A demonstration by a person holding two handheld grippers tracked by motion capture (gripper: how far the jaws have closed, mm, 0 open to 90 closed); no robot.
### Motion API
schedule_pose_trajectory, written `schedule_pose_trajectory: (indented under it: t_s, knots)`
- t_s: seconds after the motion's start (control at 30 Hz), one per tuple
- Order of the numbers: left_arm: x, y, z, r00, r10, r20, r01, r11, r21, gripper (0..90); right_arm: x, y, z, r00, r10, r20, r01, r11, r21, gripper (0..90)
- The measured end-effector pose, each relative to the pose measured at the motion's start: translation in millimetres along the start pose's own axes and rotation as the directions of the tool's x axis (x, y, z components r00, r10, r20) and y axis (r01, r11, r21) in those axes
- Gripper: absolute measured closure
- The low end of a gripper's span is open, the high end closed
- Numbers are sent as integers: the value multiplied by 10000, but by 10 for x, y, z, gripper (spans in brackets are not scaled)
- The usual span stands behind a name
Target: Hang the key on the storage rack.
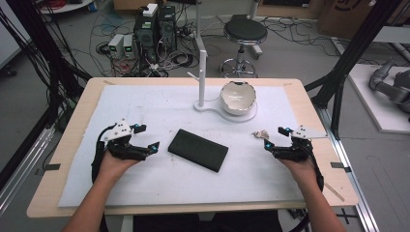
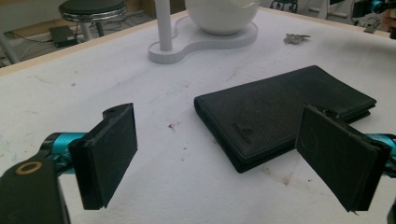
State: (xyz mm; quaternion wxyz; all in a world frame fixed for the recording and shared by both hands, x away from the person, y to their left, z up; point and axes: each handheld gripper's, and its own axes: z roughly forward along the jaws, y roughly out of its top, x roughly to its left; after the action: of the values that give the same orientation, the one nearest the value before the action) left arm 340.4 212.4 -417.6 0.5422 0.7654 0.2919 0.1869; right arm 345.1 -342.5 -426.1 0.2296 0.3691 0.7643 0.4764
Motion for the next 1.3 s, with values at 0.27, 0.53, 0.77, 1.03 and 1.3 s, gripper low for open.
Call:
schedule_pose_trajectory:
  t_s: [0.27,0.53,0.77,1.03,1.3]
  knots:
    - [24,-12,9,9999,-59,-151,61,9999,93,129,0,-4,-2,9999,97,-119,-94,9996,261,180]
    - [17,-31,1,9999,-138,37,138,9999,84,129,68,25,69,9983,270,-517,-238,9979,603,181]
    - [22,-60,-35,9995,-297,131,297,9996,39,129,72,101,236,9977,-264,-630,352,9892,1424,216]
    - [32,-66,-19,9995,-293,116,293,9996,15,129,-33,248,357,9947,-593,-841,704,9883,1354,292]
    - [17,-61,-16,9998,-190,116,190,9998,17,129,-48,272,534,9922,-797,-957,967,9772,1890,397]
